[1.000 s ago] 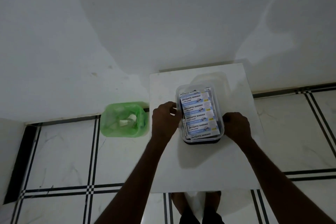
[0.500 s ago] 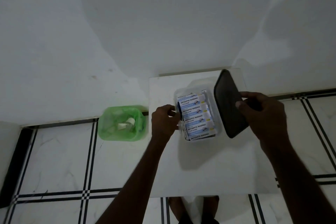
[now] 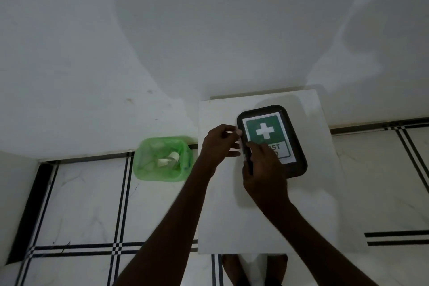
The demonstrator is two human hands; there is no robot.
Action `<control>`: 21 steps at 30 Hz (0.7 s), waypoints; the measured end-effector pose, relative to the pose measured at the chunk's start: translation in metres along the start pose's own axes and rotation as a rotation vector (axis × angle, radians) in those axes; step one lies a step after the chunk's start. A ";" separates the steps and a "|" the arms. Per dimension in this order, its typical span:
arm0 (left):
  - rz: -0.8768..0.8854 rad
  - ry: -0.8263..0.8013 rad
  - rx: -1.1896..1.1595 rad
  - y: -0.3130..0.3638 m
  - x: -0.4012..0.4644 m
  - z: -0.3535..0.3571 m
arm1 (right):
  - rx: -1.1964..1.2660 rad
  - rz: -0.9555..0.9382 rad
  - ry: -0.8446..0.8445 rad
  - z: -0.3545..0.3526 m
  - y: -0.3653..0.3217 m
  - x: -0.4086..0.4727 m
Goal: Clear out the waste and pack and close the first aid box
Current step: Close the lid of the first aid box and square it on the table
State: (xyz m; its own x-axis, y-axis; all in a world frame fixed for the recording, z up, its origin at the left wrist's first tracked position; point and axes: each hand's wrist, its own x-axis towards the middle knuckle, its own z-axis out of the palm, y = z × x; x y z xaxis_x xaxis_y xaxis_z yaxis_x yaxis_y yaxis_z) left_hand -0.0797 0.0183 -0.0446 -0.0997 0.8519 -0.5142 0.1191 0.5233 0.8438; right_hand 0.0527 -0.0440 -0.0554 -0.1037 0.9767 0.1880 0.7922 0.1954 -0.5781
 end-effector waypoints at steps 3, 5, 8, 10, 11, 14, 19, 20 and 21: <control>0.019 0.008 0.040 0.001 0.001 0.003 | 0.123 0.062 0.050 -0.022 0.007 0.009; 0.005 0.018 0.061 0.001 0.001 0.005 | 0.057 0.137 0.167 -0.041 0.022 0.020; 0.015 0.058 0.107 0.000 -0.001 0.010 | -0.060 0.375 0.149 -0.059 0.058 0.039; 0.039 0.090 0.139 0.001 -0.002 0.014 | -0.046 0.427 0.006 -0.061 0.069 0.045; 0.064 0.104 0.162 0.001 -0.002 0.015 | -0.056 0.401 -0.038 -0.060 0.069 0.046; 0.188 0.154 0.260 0.001 -0.003 0.017 | -0.173 0.300 -0.072 -0.053 0.063 0.046; 0.203 0.156 0.249 0.000 -0.003 0.020 | -0.144 0.341 -0.018 -0.051 0.063 0.048; 0.178 0.147 0.208 0.001 -0.004 0.021 | -0.108 0.350 -0.010 -0.053 0.065 0.049; 0.152 0.140 0.169 0.001 -0.004 0.021 | -0.064 0.372 -0.013 -0.055 0.069 0.051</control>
State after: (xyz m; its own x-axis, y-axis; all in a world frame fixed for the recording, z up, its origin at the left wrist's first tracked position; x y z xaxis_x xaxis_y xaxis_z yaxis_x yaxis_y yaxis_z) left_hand -0.0590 0.0157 -0.0452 -0.2024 0.9155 -0.3478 0.3051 0.3964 0.8659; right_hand 0.1350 0.0146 -0.0415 0.1913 0.9809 -0.0356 0.8133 -0.1787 -0.5537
